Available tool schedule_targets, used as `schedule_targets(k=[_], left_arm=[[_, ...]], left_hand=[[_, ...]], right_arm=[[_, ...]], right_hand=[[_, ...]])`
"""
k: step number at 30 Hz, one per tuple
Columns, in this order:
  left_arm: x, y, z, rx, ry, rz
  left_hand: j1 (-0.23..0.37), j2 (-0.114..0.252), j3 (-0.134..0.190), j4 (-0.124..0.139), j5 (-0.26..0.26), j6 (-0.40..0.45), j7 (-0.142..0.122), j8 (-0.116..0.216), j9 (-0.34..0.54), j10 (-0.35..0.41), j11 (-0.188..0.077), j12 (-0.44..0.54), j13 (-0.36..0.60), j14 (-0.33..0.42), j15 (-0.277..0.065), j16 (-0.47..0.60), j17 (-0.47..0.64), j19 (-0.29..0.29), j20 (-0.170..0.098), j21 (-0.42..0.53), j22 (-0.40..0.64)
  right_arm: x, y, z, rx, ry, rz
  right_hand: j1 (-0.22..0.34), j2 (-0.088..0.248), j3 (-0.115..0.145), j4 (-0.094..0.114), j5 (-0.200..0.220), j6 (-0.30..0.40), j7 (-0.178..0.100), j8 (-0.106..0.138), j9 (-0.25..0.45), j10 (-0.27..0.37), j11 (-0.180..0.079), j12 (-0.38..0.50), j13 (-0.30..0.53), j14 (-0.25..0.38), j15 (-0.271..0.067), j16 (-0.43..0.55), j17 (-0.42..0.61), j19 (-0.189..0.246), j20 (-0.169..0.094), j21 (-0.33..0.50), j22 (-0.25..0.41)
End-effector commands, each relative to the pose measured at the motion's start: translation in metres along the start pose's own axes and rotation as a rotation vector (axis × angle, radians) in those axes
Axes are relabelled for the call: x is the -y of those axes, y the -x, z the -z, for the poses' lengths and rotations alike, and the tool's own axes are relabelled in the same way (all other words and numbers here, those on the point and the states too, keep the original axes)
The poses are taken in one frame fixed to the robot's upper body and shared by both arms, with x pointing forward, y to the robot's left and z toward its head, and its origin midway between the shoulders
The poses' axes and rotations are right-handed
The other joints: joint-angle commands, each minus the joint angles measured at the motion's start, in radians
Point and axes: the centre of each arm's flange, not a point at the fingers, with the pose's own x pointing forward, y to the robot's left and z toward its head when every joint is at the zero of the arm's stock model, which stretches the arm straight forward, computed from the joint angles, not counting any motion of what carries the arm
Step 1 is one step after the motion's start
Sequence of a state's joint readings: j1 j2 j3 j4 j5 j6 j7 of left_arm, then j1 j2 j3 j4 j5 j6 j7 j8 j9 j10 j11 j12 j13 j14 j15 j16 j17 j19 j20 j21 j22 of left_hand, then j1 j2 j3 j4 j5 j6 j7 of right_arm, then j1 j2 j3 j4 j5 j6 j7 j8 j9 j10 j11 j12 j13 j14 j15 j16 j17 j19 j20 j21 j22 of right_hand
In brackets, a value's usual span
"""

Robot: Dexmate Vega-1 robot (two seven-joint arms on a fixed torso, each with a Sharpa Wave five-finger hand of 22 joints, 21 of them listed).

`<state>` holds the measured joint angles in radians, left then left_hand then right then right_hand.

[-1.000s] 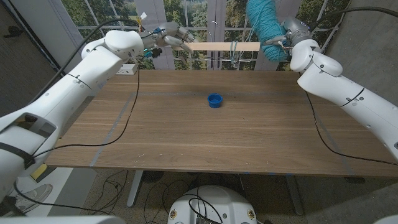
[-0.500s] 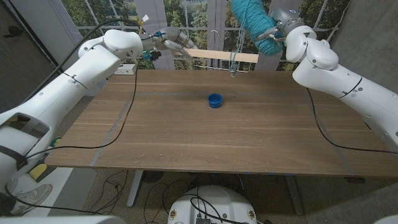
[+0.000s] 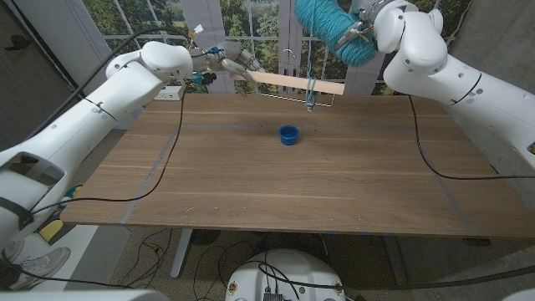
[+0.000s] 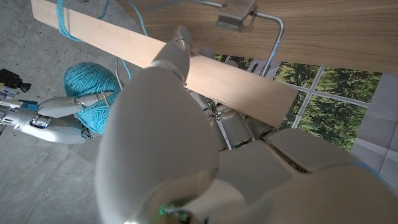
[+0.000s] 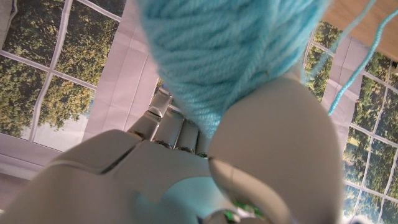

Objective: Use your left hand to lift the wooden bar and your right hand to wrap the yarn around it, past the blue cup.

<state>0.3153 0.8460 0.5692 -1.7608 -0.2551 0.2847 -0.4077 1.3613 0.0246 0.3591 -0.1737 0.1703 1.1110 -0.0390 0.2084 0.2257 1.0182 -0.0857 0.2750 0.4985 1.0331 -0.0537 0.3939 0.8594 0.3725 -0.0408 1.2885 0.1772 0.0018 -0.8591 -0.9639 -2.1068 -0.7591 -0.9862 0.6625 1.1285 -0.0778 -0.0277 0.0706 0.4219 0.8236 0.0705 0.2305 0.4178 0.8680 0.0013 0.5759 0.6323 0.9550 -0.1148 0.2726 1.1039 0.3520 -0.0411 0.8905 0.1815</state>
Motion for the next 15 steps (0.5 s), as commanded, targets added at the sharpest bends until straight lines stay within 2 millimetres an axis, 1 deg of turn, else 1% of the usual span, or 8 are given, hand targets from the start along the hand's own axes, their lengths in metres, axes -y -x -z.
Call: schedule_targets(k=[1,6,9,10,11,12,13,15], left_arm=[[-0.005,-0.003,0.003,-0.064,-0.062,-0.036],[-0.007,-0.004,0.004,-0.08,-0.08,-0.051],[-0.006,-0.006,0.003,-0.09,-0.107,-0.056],[-0.006,-0.006,0.003,-0.09,-0.108,-0.056],[-0.007,-0.009,0.005,-0.086,-0.103,-0.048],[-0.007,-0.009,0.005,-0.085,-0.103,-0.047],[-0.006,-0.012,0.007,-0.082,-0.098,-0.05],[-0.006,-0.017,0.008,-0.084,-0.098,-0.044]], left_hand=[[0.077,0.088,0.018,0.013,0.006,0.031,0.037,0.007,0.003,0.009,0.002,-0.003,0.003,0.126,-0.181,-0.003,0.002,-0.006,-0.022,0.005,0.003],[0.077,0.088,0.018,0.014,0.006,0.032,0.035,0.008,0.003,0.01,0.001,-0.004,0.005,0.125,-0.18,-0.005,0.003,-0.007,-0.021,0.006,0.003],[0.077,0.088,0.018,0.014,0.006,0.031,0.037,0.007,0.003,0.01,0.001,-0.006,0.004,0.125,-0.181,-0.006,0.003,-0.008,-0.021,0.006,0.003],[0.077,0.088,0.018,0.014,0.006,0.031,0.038,0.007,0.004,0.01,0.001,-0.006,0.004,0.126,-0.181,-0.006,0.003,-0.008,-0.021,0.007,0.003],[0.077,0.088,0.018,0.014,0.006,0.032,0.038,0.008,0.004,0.01,0.001,-0.006,0.005,0.126,-0.181,-0.006,0.004,-0.008,-0.021,0.007,0.003],[0.077,0.088,0.018,0.014,0.006,0.033,0.036,0.008,0.004,0.01,0.001,-0.006,0.005,0.126,-0.181,-0.006,0.004,-0.008,-0.021,0.007,0.003],[0.077,0.088,0.018,0.013,0.006,0.032,0.036,0.008,0.004,0.011,0.001,-0.006,0.004,0.127,-0.181,-0.006,0.004,-0.008,-0.021,0.007,0.003],[0.077,0.088,0.018,0.014,0.006,0.032,0.036,0.007,0.004,0.011,0.001,-0.007,0.004,0.127,-0.181,-0.006,0.005,-0.009,-0.021,0.007,0.003]], right_arm=[[0.022,0.013,-0.017,-0.004,0.063,-0.199],[0.032,0.025,-0.019,0.01,0.08,-0.3],[0.041,0.039,-0.017,0.038,0.057,-0.366],[0.041,0.039,-0.017,0.039,0.057,-0.368],[0.046,0.046,-0.015,0.056,0.04,-0.402],[0.046,0.046,-0.015,0.057,0.039,-0.404],[0.052,0.052,-0.013,0.069,0.028,-0.425],[0.058,0.059,-0.012,0.081,0.02,-0.431]], right_hand=[[0.223,0.231,-0.001,0.01,0.008,0.224,-0.221,0.0,0.006,0.149,-0.139,0.004,0.006,-0.017,-0.112,0.0,0.001,0.007,-0.079,-0.006,-0.001],[0.226,0.232,-0.003,0.011,0.01,0.226,-0.22,0.0,0.005,0.15,-0.14,0.004,0.008,-0.014,-0.112,0.001,0.001,0.008,-0.08,-0.006,-0.001],[0.229,0.233,-0.004,0.011,0.012,0.226,-0.217,0.0,0.006,0.151,-0.136,0.002,0.006,-0.012,-0.112,0.0,0.0,0.009,-0.079,-0.006,-0.001],[0.229,0.232,-0.004,0.011,0.012,0.225,-0.218,-0.001,0.006,0.151,-0.136,0.003,0.006,-0.012,-0.112,0.0,0.0,0.009,-0.079,-0.006,-0.001],[0.23,0.233,-0.005,0.012,0.013,0.225,-0.216,-0.001,0.007,0.152,-0.136,0.003,0.007,-0.011,-0.112,0.0,0.0,0.01,-0.079,-0.006,-0.001],[0.23,0.233,-0.005,0.012,0.013,0.224,-0.215,-0.001,0.007,0.151,-0.135,0.003,0.007,-0.011,-0.112,0.0,0.0,0.01,-0.079,-0.006,-0.001],[0.232,0.233,-0.005,0.012,0.013,0.223,-0.216,-0.001,0.008,0.153,-0.131,0.002,0.006,-0.01,-0.112,0.0,0.0,0.01,-0.078,-0.007,0.0],[0.233,0.236,-0.006,0.014,0.015,0.222,-0.211,-0.002,0.007,0.153,-0.132,0.001,0.005,-0.006,-0.111,0.002,0.0,0.013,-0.077,-0.006,0.0]])
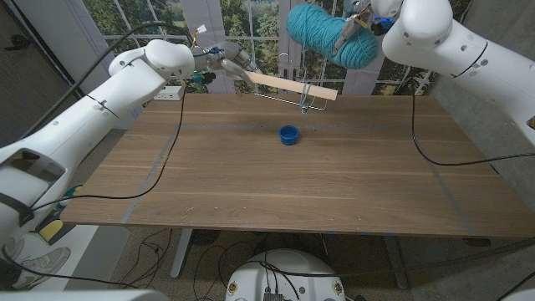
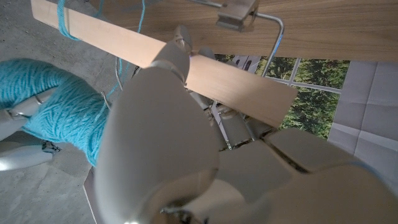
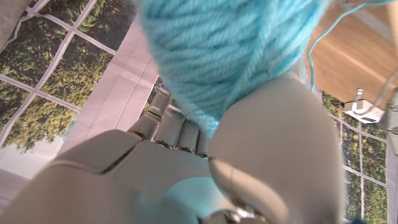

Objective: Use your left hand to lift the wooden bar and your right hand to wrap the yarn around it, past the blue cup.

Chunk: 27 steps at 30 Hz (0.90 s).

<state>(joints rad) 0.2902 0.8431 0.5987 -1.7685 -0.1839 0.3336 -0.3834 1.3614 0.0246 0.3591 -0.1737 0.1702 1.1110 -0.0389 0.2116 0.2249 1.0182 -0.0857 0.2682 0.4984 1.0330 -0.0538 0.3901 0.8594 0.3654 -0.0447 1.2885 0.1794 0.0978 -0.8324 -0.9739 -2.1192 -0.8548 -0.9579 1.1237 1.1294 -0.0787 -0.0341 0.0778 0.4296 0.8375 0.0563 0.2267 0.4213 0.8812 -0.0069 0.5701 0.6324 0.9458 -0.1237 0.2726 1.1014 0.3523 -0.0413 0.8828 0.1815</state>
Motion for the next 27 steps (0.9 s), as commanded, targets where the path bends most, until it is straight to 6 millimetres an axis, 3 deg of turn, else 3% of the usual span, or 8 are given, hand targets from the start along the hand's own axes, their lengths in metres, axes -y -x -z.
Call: schedule_targets(k=[1,10,27], left_arm=[[-0.001,-0.015,0.008,-0.024,-0.032,-0.011],[-0.003,-0.027,0.005,-0.006,-0.039,0.001],[-0.012,-0.028,0.003,0.014,-0.003,-0.104]], left_hand=[[0.077,0.088,0.018,0.014,0.006,0.032,0.034,0.004,0.004,0.011,0.001,0.0,0.005,0.127,-0.181,-0.003,0.004,-0.002,-0.018,0.007,0.001],[0.077,0.088,0.018,0.013,0.006,0.032,0.037,0.004,0.005,0.013,0.002,-0.001,0.007,0.129,-0.181,-0.005,0.006,-0.004,-0.018,0.009,0.001],[0.077,0.088,0.018,0.013,0.006,0.036,0.036,0.005,0.005,0.015,0.001,-0.004,0.009,0.131,-0.181,-0.01,0.007,-0.007,-0.017,0.013,0.001]], right_arm=[[0.035,0.057,0.006,0.086,-0.036,-0.15],[0.043,0.085,0.019,0.104,-0.079,-0.213],[0.029,0.154,0.041,0.315,-0.162,-0.258]], right_hand=[[0.234,0.238,0.001,0.007,0.008,0.207,-0.196,0.001,0.005,0.14,-0.118,0.006,0.005,0.005,-0.103,0.002,0.003,0.014,-0.076,0.002,0.0],[0.248,0.241,0.0,0.005,0.011,0.205,-0.188,-0.001,0.005,0.14,-0.102,0.007,0.012,0.035,-0.105,0.018,0.011,0.025,-0.073,0.005,0.0],[0.256,0.243,-0.006,0.008,0.011,0.203,-0.174,-0.005,0.006,0.142,-0.083,0.004,0.013,0.056,-0.102,0.035,0.025,0.034,-0.063,0.01,0.002]])
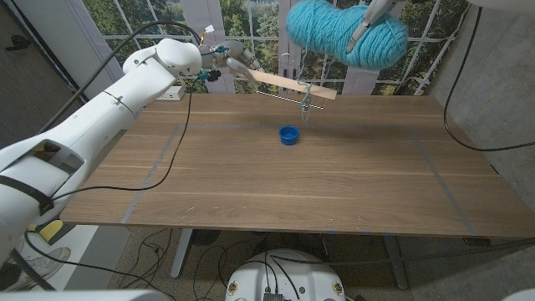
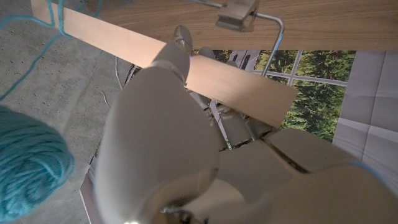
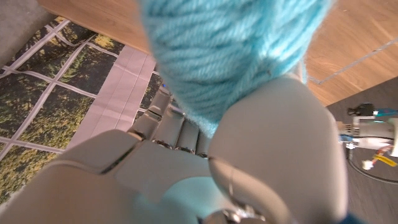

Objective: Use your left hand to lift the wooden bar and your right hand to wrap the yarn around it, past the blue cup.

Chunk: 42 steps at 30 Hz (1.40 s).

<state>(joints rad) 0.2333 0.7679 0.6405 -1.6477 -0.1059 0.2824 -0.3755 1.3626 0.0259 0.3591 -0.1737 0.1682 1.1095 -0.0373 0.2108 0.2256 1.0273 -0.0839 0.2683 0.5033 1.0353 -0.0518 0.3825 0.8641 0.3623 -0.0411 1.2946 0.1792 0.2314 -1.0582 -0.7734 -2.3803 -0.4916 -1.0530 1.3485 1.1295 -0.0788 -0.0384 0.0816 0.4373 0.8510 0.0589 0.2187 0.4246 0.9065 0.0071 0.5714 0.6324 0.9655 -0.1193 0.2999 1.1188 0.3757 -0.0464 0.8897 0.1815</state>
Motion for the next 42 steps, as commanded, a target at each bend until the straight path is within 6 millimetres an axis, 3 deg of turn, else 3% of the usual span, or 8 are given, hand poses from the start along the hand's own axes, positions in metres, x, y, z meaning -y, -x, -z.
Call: schedule_targets(k=[1,12,24,42], left_arm=[[-0.004,-0.004,-0.002,0.018,0.039,-0.088],[-0.005,0.0,-0.01,0.025,0.067,-0.158],[-0.004,0.009,-0.019,0.032,0.146,-0.272],[-0.001,0.013,-0.028,0.07,0.219,-0.292]], left_hand=[[0.076,0.087,0.018,0.013,0.008,0.038,0.034,0.006,0.004,0.007,-0.001,-0.004,0.004,0.129,-0.183,-0.003,0.003,-0.003,-0.021,0.007,0.002],[0.077,0.086,0.018,0.012,0.008,0.037,0.037,0.005,0.004,0.009,-0.002,-0.007,0.003,0.131,-0.183,-0.005,0.004,-0.005,-0.022,0.01,0.002],[0.079,0.085,0.018,0.012,0.008,0.039,0.039,0.006,0.005,0.012,-0.002,-0.009,0.004,0.136,-0.183,-0.008,0.005,-0.005,-0.022,0.014,0.002],[0.08,0.083,0.017,0.011,0.007,0.044,0.036,0.006,0.005,0.017,-0.003,-0.014,0.005,0.14,-0.183,-0.014,0.006,-0.007,-0.02,0.02,0.002]], right_arm=[[-0.029,0.039,-0.001,0.211,-0.055,-0.131],[-0.052,0.044,-0.005,0.353,-0.027,-0.247],[-0.085,0.034,-0.001,0.444,-0.015,-0.358],[-0.142,-0.034,0.033,0.496,-0.139,-0.45]], right_hand=[[0.256,0.243,-0.001,0.004,0.003,0.19,-0.177,0.003,0.002,0.115,-0.1,0.002,0.014,0.037,-0.106,0.009,0.008,0.011,-0.058,0.004,0.002],[0.264,0.247,-0.003,0.004,-0.001,0.194,-0.164,-0.002,-0.003,0.13,-0.095,0.003,0.012,0.062,-0.106,0.032,0.028,0.021,-0.053,0.011,0.004],[0.27,0.25,-0.004,0.004,-0.008,0.193,-0.146,-0.008,-0.007,0.138,-0.082,0.001,0.011,0.071,-0.103,0.049,0.045,0.025,-0.054,0.017,0.006],[0.278,0.253,-0.002,0.004,-0.019,0.193,-0.142,-0.013,-0.011,0.14,-0.08,-0.003,0.012,0.066,-0.101,0.06,0.059,0.018,-0.052,0.023,0.007]])
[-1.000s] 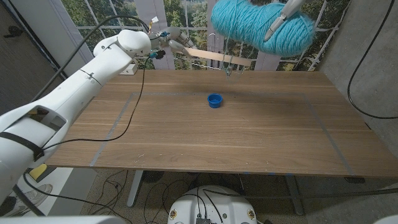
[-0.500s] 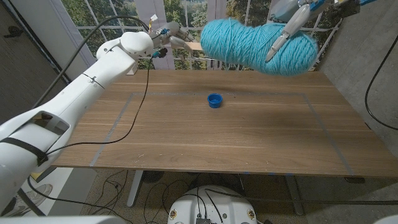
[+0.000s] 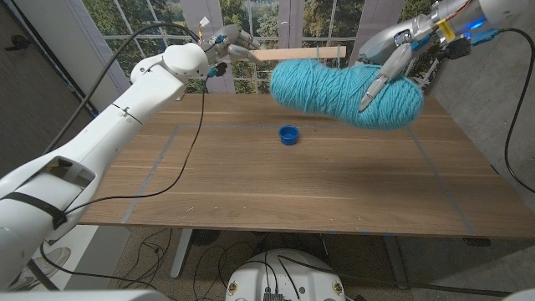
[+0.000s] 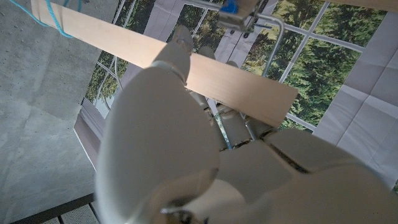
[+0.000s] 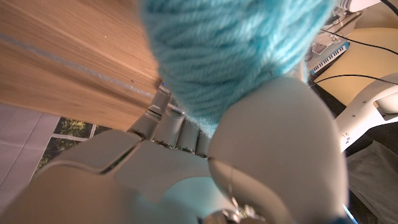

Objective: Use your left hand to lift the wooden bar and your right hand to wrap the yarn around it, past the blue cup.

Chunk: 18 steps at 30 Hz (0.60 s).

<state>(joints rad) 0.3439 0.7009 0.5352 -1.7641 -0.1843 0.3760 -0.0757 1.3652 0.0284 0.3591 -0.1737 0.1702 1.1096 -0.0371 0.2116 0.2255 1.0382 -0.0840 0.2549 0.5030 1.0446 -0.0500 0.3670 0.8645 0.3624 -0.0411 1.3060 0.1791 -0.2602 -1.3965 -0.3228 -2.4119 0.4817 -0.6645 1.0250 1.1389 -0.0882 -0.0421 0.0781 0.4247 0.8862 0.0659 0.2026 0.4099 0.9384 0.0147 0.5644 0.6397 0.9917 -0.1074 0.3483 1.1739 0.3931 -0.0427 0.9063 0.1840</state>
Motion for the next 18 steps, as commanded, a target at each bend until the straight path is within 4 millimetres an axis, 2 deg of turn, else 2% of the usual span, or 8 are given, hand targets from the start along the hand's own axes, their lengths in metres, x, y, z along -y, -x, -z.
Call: schedule_targets(k=[1,9,18], left_arm=[[0.004,0.004,-0.009,0.028,0.064,-0.029],[0.003,0.002,-0.011,0.035,0.07,-0.029],[0.001,0.001,-0.01,0.053,0.123,-0.002]], left_hand=[[0.077,0.08,0.016,0.011,0.005,0.043,0.037,0.005,0.005,0.007,-0.002,0.0,0.005,0.132,-0.185,0.002,0.006,-0.008,-0.02,0.009,0.002],[0.077,0.08,0.016,0.012,0.005,0.043,0.035,0.004,0.005,0.008,0.0,-0.002,0.006,0.134,-0.185,-0.001,0.006,-0.009,-0.02,0.012,0.002],[0.078,0.08,0.016,0.012,0.005,0.043,0.039,0.003,0.005,0.008,0.001,-0.004,0.009,0.135,-0.184,-0.004,0.008,-0.011,-0.021,0.015,0.002]], right_arm=[[-0.014,-0.043,0.032,0.09,-0.041,-0.023],[-0.01,-0.083,0.048,0.116,-0.064,-0.058],[-0.001,-0.126,0.071,0.131,-0.118,-0.102]], right_hand=[[0.269,0.262,0.001,0.008,-0.008,0.158,-0.148,0.003,0.003,0.109,-0.081,0.003,0.003,0.038,-0.113,0.011,0.004,0.0,-0.055,0.006,0.005],[0.272,0.264,0.003,0.009,-0.013,0.159,-0.144,0.002,0.001,0.108,-0.087,0.003,0.007,0.039,-0.113,0.018,0.01,-0.002,-0.055,0.009,0.005],[0.275,0.264,0.004,0.01,-0.019,0.162,-0.14,0.001,-0.002,0.111,-0.078,0.002,0.008,0.037,-0.113,0.024,0.014,-0.006,-0.053,0.012,0.005]])
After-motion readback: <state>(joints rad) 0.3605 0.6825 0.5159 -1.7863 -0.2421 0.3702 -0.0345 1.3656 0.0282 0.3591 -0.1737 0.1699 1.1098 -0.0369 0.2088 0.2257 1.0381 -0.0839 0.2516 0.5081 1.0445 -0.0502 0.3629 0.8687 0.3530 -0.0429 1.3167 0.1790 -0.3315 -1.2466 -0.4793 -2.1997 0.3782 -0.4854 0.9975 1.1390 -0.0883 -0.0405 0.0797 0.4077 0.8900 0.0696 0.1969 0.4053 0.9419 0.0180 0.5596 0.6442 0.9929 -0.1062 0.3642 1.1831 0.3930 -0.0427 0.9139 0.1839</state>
